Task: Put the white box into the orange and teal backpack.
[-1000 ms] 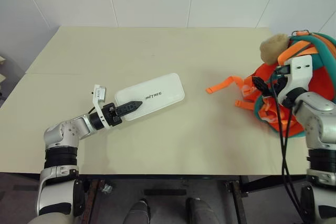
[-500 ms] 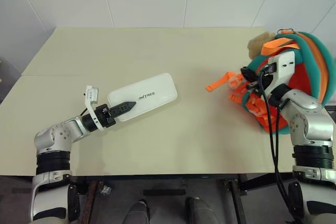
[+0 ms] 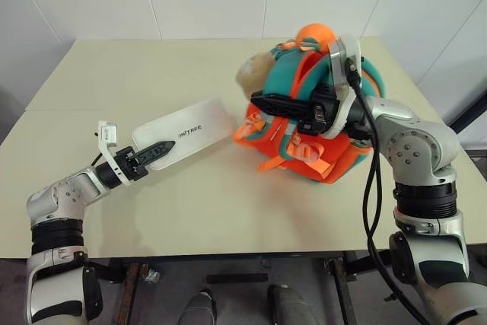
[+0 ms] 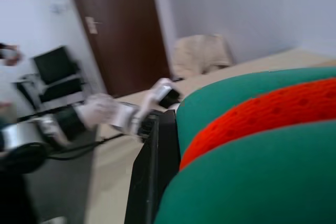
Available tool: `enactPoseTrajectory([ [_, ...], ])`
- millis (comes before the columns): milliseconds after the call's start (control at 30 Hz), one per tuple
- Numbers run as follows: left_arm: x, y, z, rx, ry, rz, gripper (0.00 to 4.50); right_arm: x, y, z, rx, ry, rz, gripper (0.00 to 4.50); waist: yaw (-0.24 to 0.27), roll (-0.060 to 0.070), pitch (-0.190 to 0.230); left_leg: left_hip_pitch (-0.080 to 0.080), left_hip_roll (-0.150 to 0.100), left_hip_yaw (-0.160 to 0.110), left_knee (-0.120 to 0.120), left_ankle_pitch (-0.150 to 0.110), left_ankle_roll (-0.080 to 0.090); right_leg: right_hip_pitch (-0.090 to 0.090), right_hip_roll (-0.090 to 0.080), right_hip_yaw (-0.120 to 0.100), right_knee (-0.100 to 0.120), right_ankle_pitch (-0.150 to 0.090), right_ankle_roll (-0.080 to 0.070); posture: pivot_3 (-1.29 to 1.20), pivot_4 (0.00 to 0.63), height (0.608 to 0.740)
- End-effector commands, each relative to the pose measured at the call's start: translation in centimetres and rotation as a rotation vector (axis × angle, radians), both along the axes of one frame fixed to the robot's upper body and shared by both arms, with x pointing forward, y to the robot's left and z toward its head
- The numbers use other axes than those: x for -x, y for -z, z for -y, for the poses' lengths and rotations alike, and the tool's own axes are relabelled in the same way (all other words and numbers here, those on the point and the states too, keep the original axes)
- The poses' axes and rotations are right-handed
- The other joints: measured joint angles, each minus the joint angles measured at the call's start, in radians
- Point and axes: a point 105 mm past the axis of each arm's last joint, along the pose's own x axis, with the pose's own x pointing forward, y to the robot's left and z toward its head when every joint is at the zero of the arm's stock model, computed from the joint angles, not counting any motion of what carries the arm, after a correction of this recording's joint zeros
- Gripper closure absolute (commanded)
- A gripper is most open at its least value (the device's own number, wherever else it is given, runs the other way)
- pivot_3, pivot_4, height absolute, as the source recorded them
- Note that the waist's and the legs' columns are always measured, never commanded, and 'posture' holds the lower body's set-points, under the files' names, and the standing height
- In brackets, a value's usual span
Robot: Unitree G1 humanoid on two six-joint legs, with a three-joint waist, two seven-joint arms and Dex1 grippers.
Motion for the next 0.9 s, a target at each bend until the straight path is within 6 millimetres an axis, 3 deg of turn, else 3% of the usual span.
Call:
enactPoseTrajectory([
  [33, 0.7, -0.9, -1.6, 0.021, -0.042, 0.045, 3.23, 3.8, -0.5, 0.3, 0.048, -0.2, 0.002, 4.48, 0.005, 0.0, 0.0, 0.0, 0.0, 0.0, 0.0, 0.0, 0.0, 0.0, 0.0, 0.0, 0.0, 0.0, 0.0, 0.0, 0.15, 0.74],
  [167, 1.3, -0.5, -2.1, 0.038, -0.056, 0.032, 3.23, 5.7, 2.4, 2.0, 0.193, -0.278, -0.099, 4.48, 0.022, 0.0, 0.0, -0.002, 0.0, 0.0, 0.0, -0.001, 0.0, -0.002, 0.0, 0.0, -0.002, 0.0, 0.0, 0.0, 0.15, 0.74],
  [233, 1.5, -0.9, -2.2, 0.049, -0.068, 0.053, 3.23, 5.2, 3.3, 3.1, 0.234, -0.248, -0.133, 4.48, 0.023, 0.0, 0.0, -0.003, -0.001, 0.0, 0.0, -0.001, 0.001, -0.002, 0.0, 0.0, -0.002, 0.0, 0.0, 0.0, 0.15, 0.74],
  [300, 1.7, -2.9, -2.1, 0.112, -0.076, 0.118, 3.23, 3.5, 4.1, 4.4, 0.262, -0.153, -0.149, 4.48, 0.022, -0.001, 0.0, -0.003, -0.001, 0.0, 0.002, -0.001, 0.001, -0.001, 0.0, 0.0, -0.002, 0.0, 0.0, 0.0, 0.15, 0.74],
  [433, 3.7, -6.7, -1.3, 0.129, 0.011, 0.242, 3.23, 2.0, 4.3, 5.7, 0.28, -0.086, -0.128, 4.48, 0.021, -0.001, 0.0, -0.002, 0.0, 0.0, 0.003, 0.0, 0.0, 0.0, 0.0, -0.001, -0.002, 0.0, 0.0, 0.0, 0.15, 0.74],
  [600, 6.8, -10.1, -0.5, 0.107, 0.106, 0.381, 3.23, 1.6, 5.0, 5.8, 0.298, -0.082, -0.123, 4.48, 0.017, -0.001, 0.0, -0.001, 0.0, 0.001, 0.002, -0.001, 0.0, -0.001, 0.0, 0.0, -0.002, 0.0, 0.0, 0.0, 0.15, 0.74],
  [900, 6.6, -10.7, 2.2, 0.02, 0.23, 0.4, 3.23, 1.4, 5.4, 4.8, 0.302, -0.104, -0.106, 4.48, 0.022, -0.001, 0.0, -0.001, 0.0, 0.001, 0.003, -0.001, -0.001, 0.0, 0.0, 0.0, -0.002, 0.0, 0.0, 0.0, 0.15, 0.74],
])
